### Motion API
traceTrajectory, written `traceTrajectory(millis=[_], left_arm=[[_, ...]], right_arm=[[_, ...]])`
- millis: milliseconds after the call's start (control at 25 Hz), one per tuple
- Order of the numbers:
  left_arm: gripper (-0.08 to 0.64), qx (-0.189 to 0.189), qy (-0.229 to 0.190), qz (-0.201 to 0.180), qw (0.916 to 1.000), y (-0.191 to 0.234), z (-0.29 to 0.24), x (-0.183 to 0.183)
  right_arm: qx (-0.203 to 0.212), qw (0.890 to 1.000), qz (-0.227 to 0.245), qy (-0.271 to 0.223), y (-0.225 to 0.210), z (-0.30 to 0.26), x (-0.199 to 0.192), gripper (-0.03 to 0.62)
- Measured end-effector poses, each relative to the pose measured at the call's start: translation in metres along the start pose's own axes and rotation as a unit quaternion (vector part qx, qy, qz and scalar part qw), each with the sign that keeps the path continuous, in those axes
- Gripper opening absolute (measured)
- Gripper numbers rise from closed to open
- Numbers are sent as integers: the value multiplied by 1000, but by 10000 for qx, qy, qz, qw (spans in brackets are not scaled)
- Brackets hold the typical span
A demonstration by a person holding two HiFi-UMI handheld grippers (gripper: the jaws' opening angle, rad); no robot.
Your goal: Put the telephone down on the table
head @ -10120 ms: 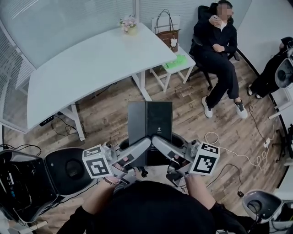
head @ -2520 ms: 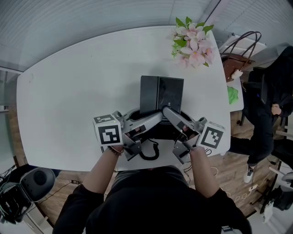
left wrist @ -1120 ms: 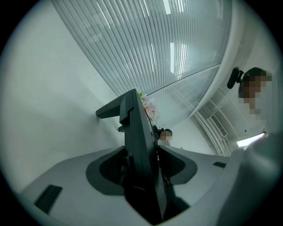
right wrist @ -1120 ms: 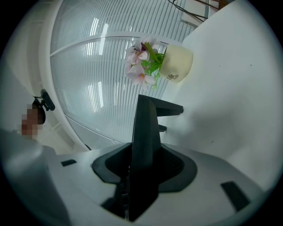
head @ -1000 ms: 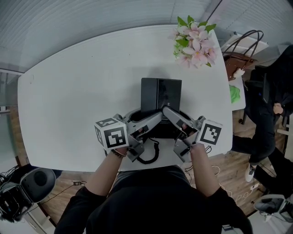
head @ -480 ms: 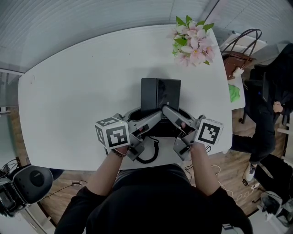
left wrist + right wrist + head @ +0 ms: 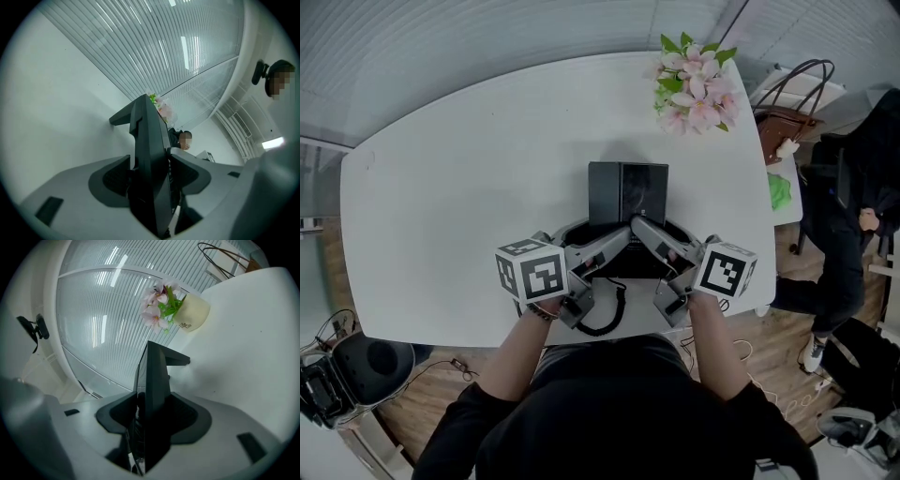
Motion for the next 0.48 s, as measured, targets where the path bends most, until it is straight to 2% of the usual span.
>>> traceTrajectory(millis=[480], left_arm=[[275, 200, 171, -45, 9996, 2, 0, -3]], right_arm=[[-161, 9996, 214, -41, -3, 1, -2, 218]])
Point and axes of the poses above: the fingertips, and each gripper's own axes: z backward along the fingers, y to its left, x out of its top, the point moved 5 cm from there along z, backward along the fingers, and after that the axes turned 15 degrees about -x, right-handed, at the moved point
